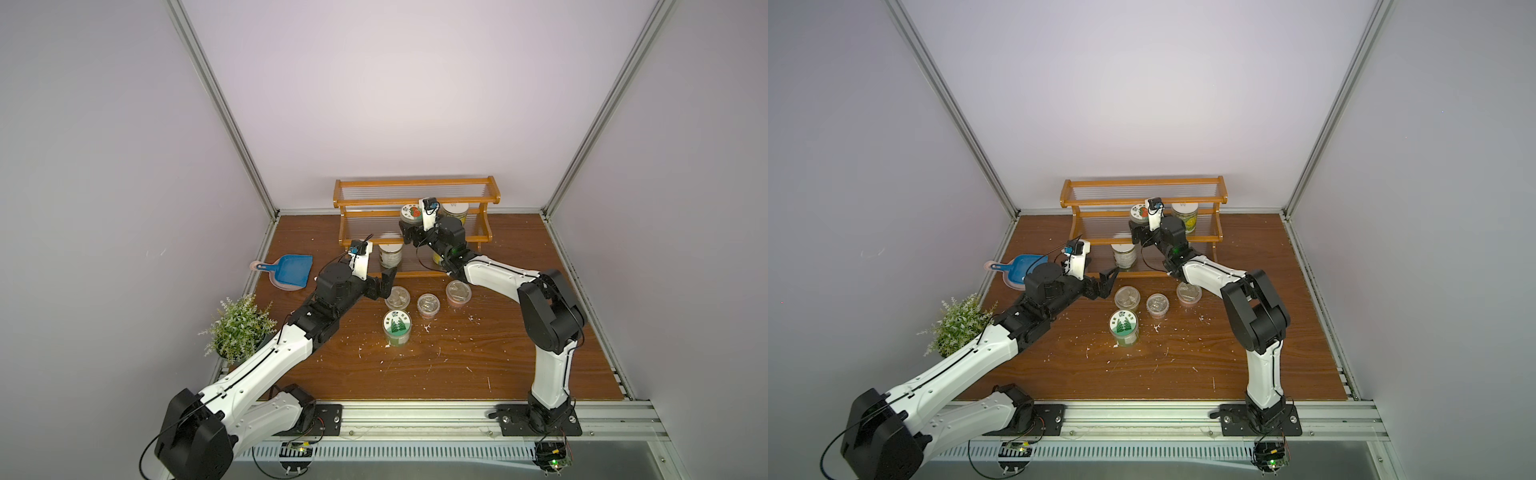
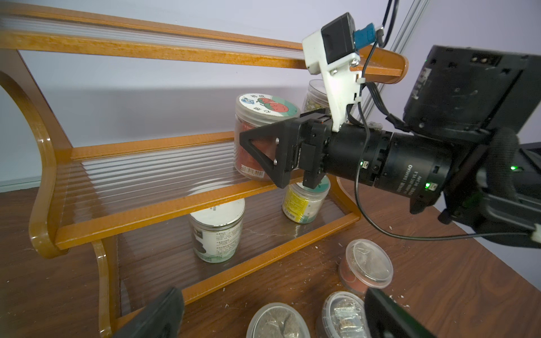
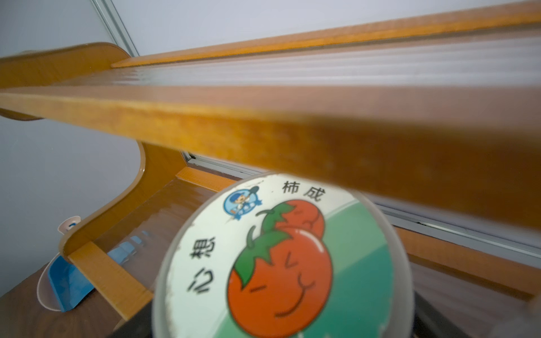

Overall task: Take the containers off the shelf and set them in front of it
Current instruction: 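Pick up a container from the shelf.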

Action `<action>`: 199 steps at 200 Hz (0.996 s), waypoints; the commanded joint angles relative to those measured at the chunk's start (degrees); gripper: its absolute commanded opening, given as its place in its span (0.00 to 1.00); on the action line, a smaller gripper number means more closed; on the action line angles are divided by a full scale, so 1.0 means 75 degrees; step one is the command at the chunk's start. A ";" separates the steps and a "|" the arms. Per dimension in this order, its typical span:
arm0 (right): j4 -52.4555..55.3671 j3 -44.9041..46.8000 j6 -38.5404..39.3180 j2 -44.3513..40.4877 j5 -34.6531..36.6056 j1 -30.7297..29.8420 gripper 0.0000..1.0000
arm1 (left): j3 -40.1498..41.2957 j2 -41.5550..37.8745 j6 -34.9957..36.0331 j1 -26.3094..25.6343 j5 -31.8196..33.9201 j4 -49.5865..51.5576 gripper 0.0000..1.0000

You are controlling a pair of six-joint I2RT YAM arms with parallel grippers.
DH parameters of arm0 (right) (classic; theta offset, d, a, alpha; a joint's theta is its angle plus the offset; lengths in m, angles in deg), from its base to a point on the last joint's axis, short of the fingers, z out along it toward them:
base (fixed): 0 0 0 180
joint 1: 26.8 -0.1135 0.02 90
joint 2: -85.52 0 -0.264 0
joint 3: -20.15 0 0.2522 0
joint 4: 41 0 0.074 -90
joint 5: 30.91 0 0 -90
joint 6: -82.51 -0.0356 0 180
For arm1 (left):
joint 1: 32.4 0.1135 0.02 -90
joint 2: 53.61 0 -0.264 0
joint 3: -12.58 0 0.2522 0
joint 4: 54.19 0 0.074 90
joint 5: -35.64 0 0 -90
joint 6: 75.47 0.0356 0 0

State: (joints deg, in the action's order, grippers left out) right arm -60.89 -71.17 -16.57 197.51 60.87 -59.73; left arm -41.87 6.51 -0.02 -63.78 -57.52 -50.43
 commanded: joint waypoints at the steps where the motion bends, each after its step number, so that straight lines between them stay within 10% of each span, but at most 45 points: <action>1: -0.0447 -0.0345 0.0143 -0.0016 0.0091 -0.0051 0.89 | 0.0089 -0.0057 0.0031 0.0113 -0.0131 0.0050 0.99; 199: 0.0007 0.2545 0.1149 -0.3627 -0.0389 -0.0504 0.71 | 0.0098 -0.0111 -0.0014 0.0209 -0.0158 0.0097 0.99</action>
State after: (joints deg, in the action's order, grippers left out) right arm -61.26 -54.05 -9.93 177.62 59.43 -62.15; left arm -41.50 6.55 -0.06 -63.05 -58.20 -50.21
